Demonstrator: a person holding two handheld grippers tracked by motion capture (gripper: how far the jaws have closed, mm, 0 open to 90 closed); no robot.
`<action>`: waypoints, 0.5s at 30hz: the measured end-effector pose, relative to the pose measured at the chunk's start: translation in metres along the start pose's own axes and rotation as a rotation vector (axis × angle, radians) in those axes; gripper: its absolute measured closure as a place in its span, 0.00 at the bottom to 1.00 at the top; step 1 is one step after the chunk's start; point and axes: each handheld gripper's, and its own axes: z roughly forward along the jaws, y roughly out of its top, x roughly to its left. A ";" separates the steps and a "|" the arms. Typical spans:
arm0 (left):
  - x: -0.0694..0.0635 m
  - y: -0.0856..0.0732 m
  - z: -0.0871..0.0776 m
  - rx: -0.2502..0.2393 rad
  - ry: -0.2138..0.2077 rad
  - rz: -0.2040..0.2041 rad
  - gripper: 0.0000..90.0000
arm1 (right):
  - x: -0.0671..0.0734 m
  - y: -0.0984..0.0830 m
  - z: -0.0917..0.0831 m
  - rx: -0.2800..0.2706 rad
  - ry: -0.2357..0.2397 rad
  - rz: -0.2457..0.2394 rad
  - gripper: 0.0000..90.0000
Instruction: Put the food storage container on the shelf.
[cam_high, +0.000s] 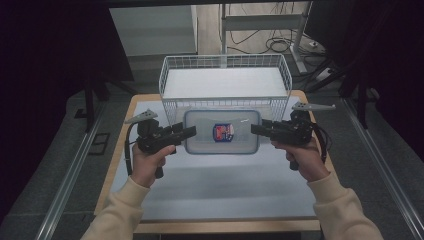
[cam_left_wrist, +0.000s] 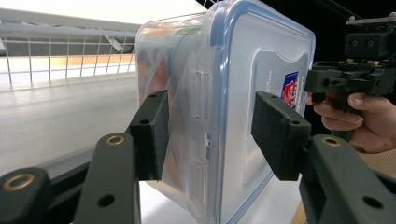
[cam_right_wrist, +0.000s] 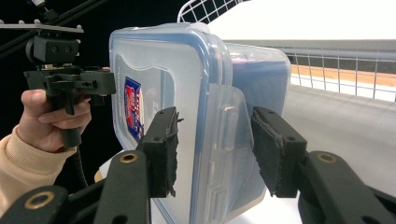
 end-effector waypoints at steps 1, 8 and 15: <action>0.000 0.001 0.000 -0.002 0.001 0.000 0.53 | 0.000 0.002 0.000 0.000 0.000 -0.002 0.59; 0.000 0.013 0.002 -0.008 0.003 0.008 0.53 | -0.002 0.013 0.000 -0.004 -0.003 -0.009 0.59; 0.000 0.026 0.005 -0.021 0.000 0.023 0.53 | -0.002 0.027 -0.001 -0.015 -0.010 -0.021 0.59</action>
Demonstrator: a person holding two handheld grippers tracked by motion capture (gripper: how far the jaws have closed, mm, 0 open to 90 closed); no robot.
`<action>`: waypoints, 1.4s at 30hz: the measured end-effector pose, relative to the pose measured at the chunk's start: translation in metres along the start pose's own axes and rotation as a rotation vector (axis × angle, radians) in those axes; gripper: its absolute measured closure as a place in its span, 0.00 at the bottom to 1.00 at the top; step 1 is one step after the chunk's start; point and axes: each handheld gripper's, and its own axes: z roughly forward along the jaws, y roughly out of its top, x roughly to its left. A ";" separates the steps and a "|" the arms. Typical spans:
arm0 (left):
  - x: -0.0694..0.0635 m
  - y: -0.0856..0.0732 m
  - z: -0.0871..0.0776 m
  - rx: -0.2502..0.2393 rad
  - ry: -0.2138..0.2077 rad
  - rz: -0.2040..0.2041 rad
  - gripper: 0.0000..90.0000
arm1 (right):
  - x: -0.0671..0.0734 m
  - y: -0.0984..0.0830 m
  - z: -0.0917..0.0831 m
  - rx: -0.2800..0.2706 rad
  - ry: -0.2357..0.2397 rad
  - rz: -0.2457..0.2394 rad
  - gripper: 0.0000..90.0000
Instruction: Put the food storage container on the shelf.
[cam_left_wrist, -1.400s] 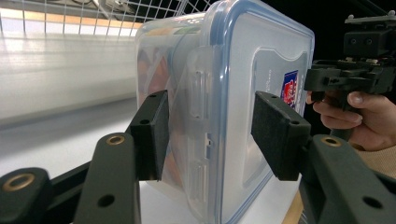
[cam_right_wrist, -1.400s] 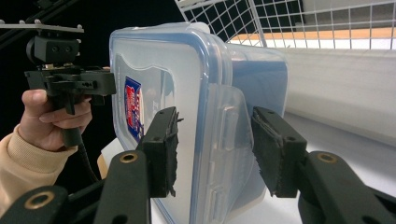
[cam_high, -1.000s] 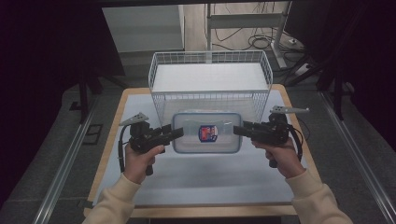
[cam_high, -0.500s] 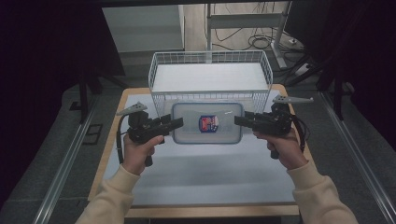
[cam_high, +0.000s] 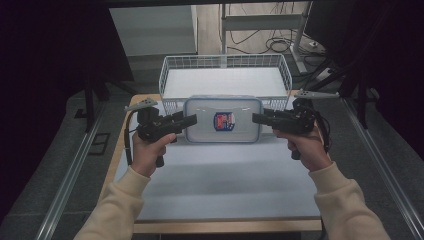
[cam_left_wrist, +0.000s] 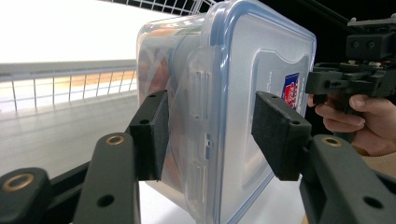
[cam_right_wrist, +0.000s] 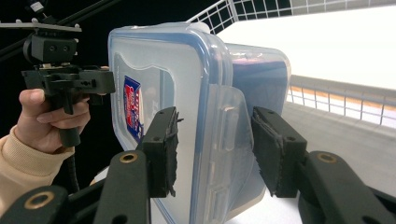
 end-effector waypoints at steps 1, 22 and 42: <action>0.000 0.002 0.000 0.000 -0.001 0.002 0.53 | 0.000 0.000 0.000 0.000 0.000 0.000 0.59; 0.024 0.053 0.015 -0.010 -0.030 0.001 0.53 | -0.011 0.057 0.012 0.005 -0.029 -0.021 0.59; 0.063 0.091 0.053 0.007 -0.025 -0.066 0.53 | -0.059 0.101 0.039 0.047 -0.043 0.069 0.58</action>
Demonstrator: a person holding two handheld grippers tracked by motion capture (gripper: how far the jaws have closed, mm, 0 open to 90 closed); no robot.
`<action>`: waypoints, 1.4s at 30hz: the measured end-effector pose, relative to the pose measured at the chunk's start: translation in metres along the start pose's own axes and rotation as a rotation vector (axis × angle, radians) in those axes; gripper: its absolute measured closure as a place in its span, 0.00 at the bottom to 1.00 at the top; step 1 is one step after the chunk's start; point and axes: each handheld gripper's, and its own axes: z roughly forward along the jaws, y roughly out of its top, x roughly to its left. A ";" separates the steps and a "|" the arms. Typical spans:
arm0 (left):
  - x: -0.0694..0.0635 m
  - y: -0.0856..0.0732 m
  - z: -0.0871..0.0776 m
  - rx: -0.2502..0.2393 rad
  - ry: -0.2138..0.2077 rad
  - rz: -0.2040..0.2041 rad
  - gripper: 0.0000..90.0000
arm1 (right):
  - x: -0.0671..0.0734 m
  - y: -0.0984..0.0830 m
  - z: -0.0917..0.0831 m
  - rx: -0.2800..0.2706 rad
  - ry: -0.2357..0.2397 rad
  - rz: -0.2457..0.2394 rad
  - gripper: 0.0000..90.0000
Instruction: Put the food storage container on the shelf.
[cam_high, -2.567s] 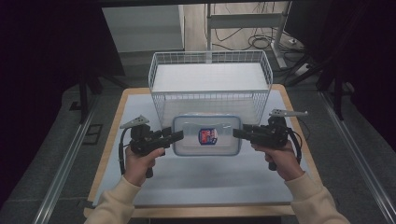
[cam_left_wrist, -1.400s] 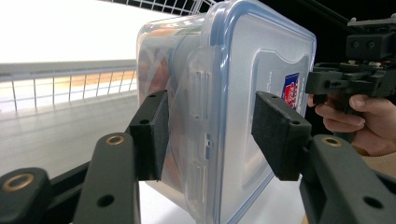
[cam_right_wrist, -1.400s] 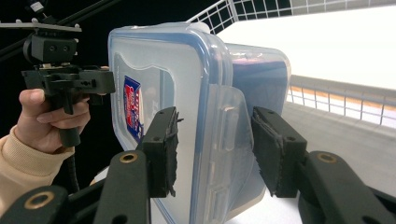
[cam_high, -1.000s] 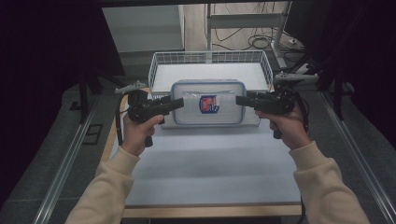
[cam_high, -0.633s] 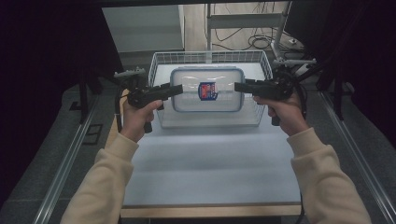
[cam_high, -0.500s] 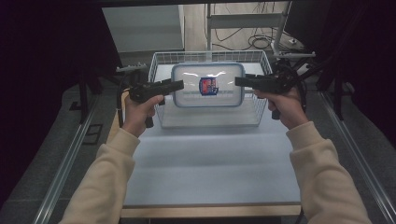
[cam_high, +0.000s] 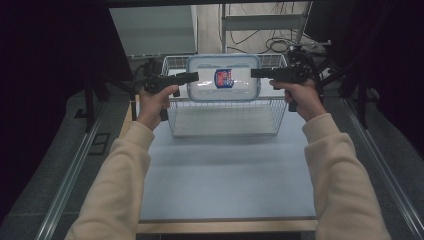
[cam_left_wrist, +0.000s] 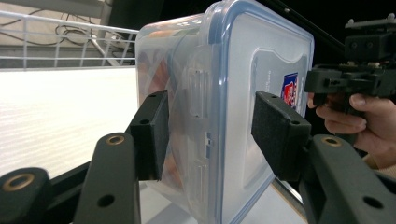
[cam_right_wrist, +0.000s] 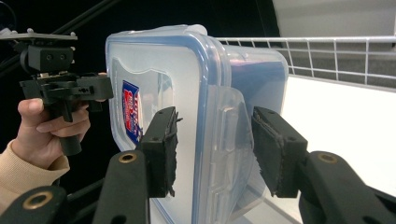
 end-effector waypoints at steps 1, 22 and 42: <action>0.002 0.000 0.002 0.000 0.002 -0.016 0.53 | -0.002 0.000 0.002 0.005 -0.004 0.005 0.58; 0.032 0.018 0.036 0.038 0.029 -0.187 0.47 | -0.032 0.007 0.026 0.013 -0.054 0.174 0.52; 0.004 0.011 0.012 -0.036 0.049 -0.056 0.25 | -0.006 -0.012 -0.005 -0.085 -0.167 0.039 0.41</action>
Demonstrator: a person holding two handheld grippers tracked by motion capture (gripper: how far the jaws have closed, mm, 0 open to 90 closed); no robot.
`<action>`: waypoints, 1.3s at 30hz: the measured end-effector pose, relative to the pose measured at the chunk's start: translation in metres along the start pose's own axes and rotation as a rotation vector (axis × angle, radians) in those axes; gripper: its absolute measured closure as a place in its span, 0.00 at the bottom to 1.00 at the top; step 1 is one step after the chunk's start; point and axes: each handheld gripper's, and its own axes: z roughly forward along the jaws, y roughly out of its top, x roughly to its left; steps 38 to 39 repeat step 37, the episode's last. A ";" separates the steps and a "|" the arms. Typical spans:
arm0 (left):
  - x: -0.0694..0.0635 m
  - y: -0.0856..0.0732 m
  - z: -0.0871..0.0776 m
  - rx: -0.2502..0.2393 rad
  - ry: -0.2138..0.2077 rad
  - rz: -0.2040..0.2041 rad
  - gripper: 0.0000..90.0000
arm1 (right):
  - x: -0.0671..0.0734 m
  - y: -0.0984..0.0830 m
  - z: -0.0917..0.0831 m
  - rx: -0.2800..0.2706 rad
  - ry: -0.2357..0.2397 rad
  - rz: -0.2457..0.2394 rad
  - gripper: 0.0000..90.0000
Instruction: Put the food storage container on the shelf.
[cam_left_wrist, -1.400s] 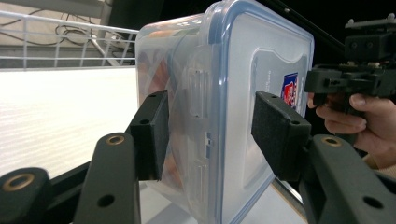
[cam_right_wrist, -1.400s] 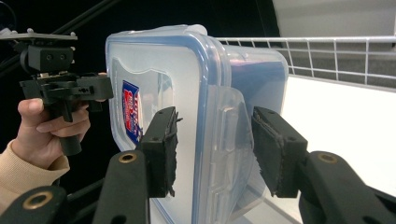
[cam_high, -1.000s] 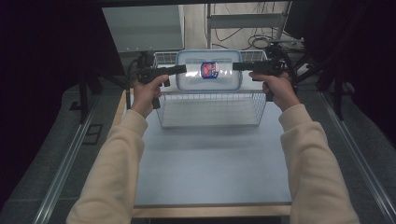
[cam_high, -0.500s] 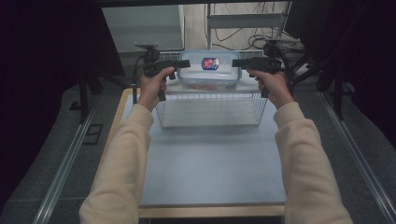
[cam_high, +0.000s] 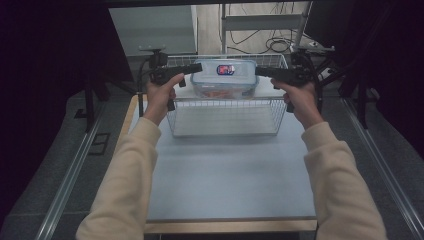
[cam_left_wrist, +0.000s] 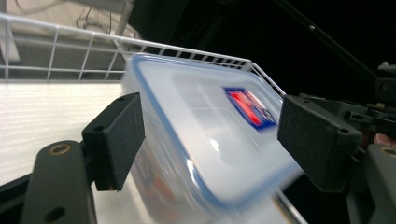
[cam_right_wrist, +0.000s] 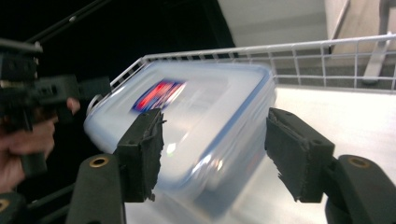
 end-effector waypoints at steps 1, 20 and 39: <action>0.000 0.000 0.000 0.000 0.000 0.000 0.25 | 0.000 0.000 0.000 0.000 0.000 0.000 0.41; -0.038 -0.164 -0.083 0.110 -0.031 0.198 0.23 | 0.022 -0.164 -0.070 0.086 0.109 -0.204 0.30; -0.035 -0.192 -0.075 0.163 -0.014 0.236 0.23 | 0.020 -0.189 -0.064 0.097 0.102 -0.204 0.23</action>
